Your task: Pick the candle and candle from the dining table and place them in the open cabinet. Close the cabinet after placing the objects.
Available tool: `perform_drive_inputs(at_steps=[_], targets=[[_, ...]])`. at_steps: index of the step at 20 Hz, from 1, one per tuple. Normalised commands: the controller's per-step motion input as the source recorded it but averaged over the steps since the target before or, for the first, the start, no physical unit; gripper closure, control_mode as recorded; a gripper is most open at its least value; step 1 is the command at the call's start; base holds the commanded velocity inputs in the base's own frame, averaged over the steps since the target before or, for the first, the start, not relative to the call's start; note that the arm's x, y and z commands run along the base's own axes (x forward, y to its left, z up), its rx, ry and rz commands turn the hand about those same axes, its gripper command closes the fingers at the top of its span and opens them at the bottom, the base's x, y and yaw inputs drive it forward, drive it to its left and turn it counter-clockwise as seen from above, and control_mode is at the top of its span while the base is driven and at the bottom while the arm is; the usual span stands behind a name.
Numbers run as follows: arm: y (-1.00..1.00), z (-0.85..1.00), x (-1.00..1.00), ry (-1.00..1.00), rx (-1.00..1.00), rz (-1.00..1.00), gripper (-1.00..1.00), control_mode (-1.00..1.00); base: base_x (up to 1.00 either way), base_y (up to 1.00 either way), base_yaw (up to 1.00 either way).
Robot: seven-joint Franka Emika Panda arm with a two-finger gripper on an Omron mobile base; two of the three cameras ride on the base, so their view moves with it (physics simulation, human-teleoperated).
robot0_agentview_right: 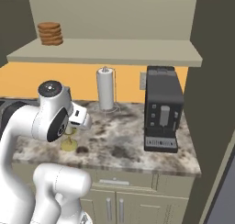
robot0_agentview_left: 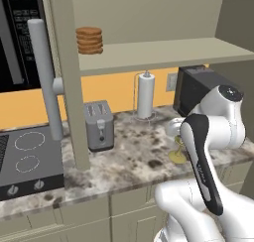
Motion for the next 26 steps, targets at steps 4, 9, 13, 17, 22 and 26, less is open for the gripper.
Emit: perform_drive_inputs(at_steps=[4,9,13,17,22,26], targets=[[0.00,0.00,0.00,0.00,0.00,0.00,1.00,1.00,0.25,0.00,0.00],[0.00,0.00,0.00,0.00,0.00,0.00,1.00,1.00,0.21,0.00,0.00],[0.04,0.00,0.16,-0.07,-0.07,0.00,1.00,-1.00,0.00,0.00,0.00],[0.00,0.24,0.01,-0.20,-0.11,0.00,1.00,-1.00,0.00,0.00,0.00],[0.00,0.65,0.00,-0.09,-0.12,0.00,1.00,-1.00,0.00,0.00,0.00],[0.00,0.74,0.00,-0.06,-0.02,0.00,1.00,-1.00,0.00,0.00,0.00]])
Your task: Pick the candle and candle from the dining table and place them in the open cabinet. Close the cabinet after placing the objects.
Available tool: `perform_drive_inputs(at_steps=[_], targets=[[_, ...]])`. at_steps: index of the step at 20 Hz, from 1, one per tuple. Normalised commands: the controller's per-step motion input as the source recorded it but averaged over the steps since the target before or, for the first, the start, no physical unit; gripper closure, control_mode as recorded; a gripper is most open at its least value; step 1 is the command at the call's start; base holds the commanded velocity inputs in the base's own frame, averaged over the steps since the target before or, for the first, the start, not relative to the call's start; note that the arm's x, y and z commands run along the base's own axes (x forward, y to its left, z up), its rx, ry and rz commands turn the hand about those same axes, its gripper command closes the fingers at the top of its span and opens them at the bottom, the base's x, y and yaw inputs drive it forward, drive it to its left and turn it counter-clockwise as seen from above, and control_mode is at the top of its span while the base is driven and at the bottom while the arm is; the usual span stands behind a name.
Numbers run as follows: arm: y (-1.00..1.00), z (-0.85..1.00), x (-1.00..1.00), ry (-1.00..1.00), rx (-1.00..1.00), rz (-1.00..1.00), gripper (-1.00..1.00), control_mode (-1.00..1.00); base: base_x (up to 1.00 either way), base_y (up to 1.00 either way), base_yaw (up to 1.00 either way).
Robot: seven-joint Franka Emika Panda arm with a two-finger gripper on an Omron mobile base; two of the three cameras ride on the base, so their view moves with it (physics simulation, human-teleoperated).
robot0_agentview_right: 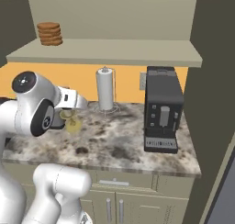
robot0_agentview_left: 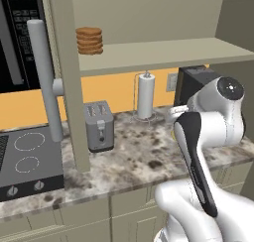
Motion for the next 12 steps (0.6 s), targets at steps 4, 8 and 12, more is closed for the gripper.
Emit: perform_drive_inputs(at_steps=[4,8,12], targets=[[-0.01,0.83,0.00,-0.05,0.00,0.00,1.00,-1.00,0.00,0.00,0.00],[0.00,0.66,0.00,-0.03,0.00,0.00,1.00,-1.00,0.00,0.00,0.00],[0.00,0.04,0.00,-0.11,0.00,0.00,1.00,-1.00,0.00,0.00,0.00]])
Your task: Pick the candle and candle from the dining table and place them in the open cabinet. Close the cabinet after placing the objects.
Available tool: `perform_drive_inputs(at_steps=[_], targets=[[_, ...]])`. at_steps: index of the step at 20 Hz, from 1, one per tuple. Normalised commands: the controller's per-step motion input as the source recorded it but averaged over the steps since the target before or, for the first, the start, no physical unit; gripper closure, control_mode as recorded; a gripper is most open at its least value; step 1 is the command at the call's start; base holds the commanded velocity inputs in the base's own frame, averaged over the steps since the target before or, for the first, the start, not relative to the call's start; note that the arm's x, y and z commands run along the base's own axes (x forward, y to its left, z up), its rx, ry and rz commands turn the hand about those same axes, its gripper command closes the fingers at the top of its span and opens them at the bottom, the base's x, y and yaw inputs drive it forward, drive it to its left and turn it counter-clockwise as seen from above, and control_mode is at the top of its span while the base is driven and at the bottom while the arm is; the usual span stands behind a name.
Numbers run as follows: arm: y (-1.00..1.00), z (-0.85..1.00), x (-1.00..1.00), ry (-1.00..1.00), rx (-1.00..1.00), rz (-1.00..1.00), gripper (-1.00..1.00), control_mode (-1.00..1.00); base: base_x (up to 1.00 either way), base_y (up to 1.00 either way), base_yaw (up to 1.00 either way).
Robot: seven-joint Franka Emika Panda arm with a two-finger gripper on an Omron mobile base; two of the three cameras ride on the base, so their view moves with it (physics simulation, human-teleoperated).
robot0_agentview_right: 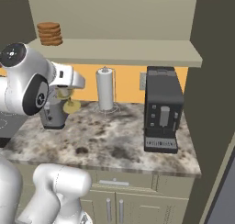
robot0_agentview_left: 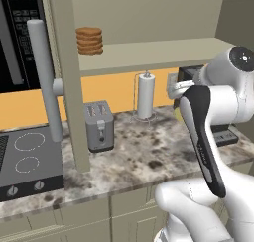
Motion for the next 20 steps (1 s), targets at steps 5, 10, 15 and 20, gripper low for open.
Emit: perform_drive_inputs(at_steps=[5,10,15,20], targets=[[-0.09,0.08,0.00,-0.16,0.00,0.00,1.00,-1.00,0.00,0.00,0.00],[-0.08,0.11,0.04,-0.20,0.03,0.00,1.00,-1.00,0.00,0.00,0.00],[-0.01,0.33,0.26,-0.07,0.07,0.00,1.00,-1.00,0.00,0.00,0.00],[0.00,0.75,0.08,0.00,0.07,0.00,1.00,-1.00,0.00,0.00,0.00]])
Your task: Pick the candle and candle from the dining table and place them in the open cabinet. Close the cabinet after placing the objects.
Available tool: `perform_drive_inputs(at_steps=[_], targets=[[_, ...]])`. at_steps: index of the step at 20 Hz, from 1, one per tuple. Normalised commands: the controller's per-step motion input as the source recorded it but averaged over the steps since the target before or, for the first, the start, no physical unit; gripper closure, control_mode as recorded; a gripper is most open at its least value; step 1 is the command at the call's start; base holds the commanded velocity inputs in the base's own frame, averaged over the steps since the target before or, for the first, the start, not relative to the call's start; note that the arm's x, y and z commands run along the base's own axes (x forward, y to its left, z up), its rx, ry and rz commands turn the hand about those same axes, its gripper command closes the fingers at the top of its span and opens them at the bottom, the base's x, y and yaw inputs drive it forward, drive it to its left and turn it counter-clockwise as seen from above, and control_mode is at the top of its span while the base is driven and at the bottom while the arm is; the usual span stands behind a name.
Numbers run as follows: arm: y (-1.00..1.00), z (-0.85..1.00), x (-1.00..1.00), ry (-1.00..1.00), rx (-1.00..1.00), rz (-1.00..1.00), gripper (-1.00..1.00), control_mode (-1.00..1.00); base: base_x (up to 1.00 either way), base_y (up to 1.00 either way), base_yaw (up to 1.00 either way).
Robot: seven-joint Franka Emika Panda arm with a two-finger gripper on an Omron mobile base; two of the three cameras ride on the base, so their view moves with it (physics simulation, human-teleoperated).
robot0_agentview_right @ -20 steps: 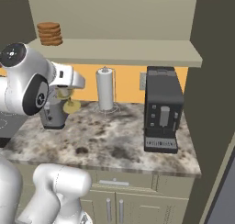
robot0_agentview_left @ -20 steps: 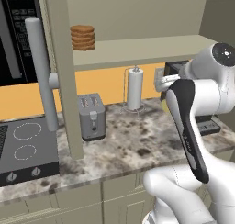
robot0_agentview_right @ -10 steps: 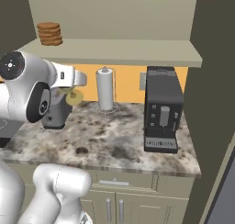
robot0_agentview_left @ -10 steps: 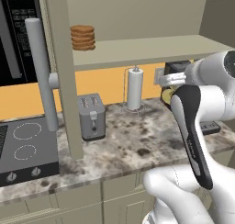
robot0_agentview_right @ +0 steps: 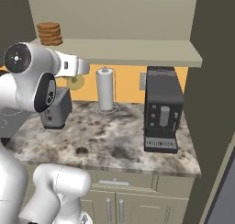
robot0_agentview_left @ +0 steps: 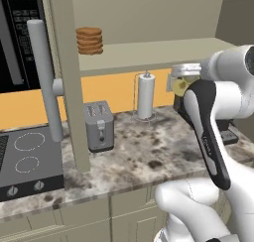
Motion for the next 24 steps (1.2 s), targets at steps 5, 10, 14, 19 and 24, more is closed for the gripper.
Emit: perform_drive_inputs(at_steps=[5,10,14,19,24], targets=[[0.00,0.50,0.06,0.01,0.01,0.00,1.00,-1.00,0.00,0.00,0.00],[0.00,0.06,0.30,-0.01,0.00,0.00,1.00,-1.00,0.00,0.00,0.00],[0.00,0.04,0.34,-0.01,0.00,0.00,1.00,-1.00,0.00,0.00,0.00],[0.00,0.09,0.38,-0.03,0.00,0.00,1.00,-1.00,0.00,0.00,0.00],[0.00,0.14,0.38,-0.02,0.00,0.00,1.00,-1.00,0.00,0.00,0.00]])
